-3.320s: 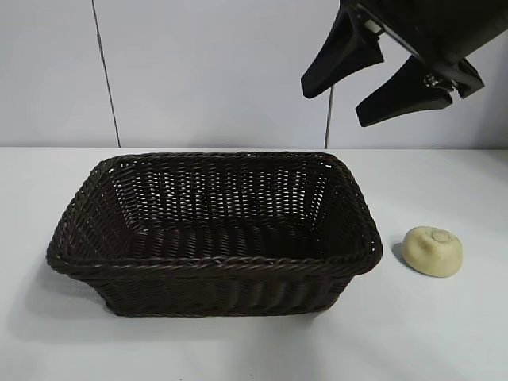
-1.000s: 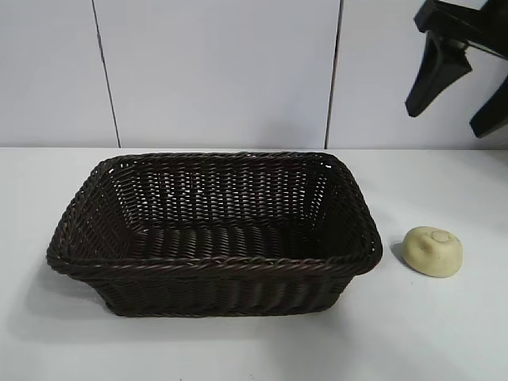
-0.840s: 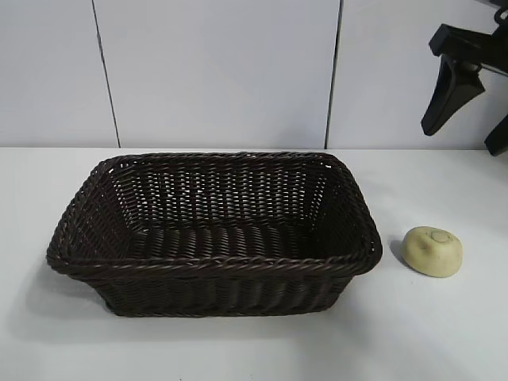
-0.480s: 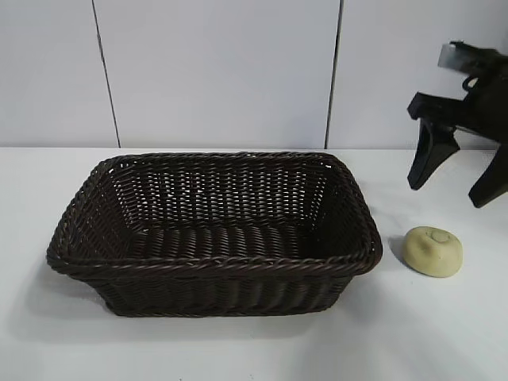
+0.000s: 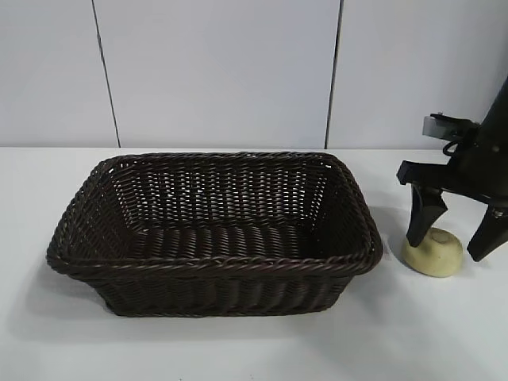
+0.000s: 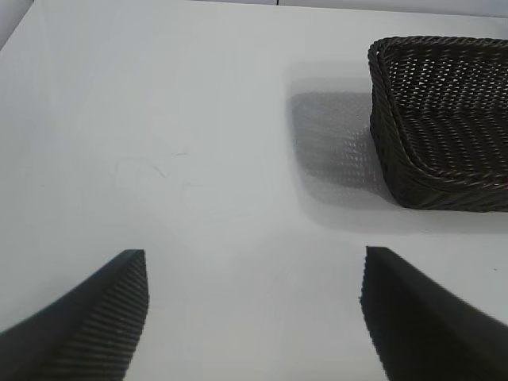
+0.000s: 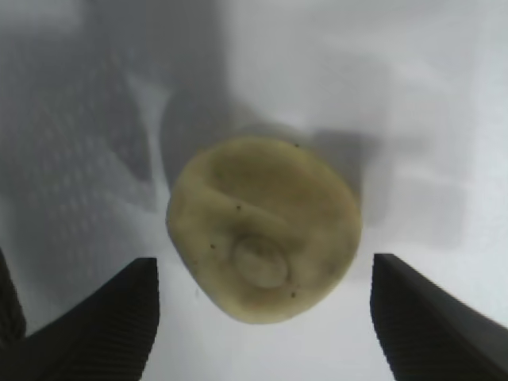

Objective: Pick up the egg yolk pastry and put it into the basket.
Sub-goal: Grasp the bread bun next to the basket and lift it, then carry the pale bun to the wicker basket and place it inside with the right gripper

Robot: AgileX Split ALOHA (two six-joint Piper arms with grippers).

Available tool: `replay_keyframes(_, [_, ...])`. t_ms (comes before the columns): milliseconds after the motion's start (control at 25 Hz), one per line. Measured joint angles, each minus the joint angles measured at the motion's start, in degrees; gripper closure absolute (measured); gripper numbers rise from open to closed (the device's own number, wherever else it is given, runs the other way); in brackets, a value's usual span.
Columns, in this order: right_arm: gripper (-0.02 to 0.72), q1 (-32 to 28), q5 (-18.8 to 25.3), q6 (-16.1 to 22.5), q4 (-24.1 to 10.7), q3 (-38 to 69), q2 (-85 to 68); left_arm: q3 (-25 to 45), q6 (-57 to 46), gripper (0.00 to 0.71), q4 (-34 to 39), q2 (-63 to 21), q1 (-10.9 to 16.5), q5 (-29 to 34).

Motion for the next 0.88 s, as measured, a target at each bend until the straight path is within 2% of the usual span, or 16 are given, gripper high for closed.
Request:
replay_keyframes(80, [0.286, 0.0, -0.4, 0.1, -0.2, 0.0, 0.2, 0.0, 0.0, 0.170, 0.0, 0.0, 0.0, 0.0])
replay_keyframes(200, [0.498, 0.0, -0.6, 0.1, -0.6, 0.0, 0.3, 0.0, 0.0, 0.170, 0.0, 0.0, 0.0, 0.0])
replay_keyframes(280, [0.587, 0.0, -0.6, 0.1, -0.6, 0.0, 0.2, 0.0, 0.0, 0.170, 0.0, 0.0, 0.0, 0.0])
replay_keyframes(440, [0.625, 0.0, 0.1, 0.1, -0.9, -0.1, -1.2, 0.0, 0.0, 0.170, 0.0, 0.0, 0.0, 0.0])
replay_keyframes(880, [0.631, 0.1, 4.5, 0.1, -0.2, -0.1, -18.0, 0.0, 0.0, 0.170, 0.0, 0.0, 0.0, 0.0])
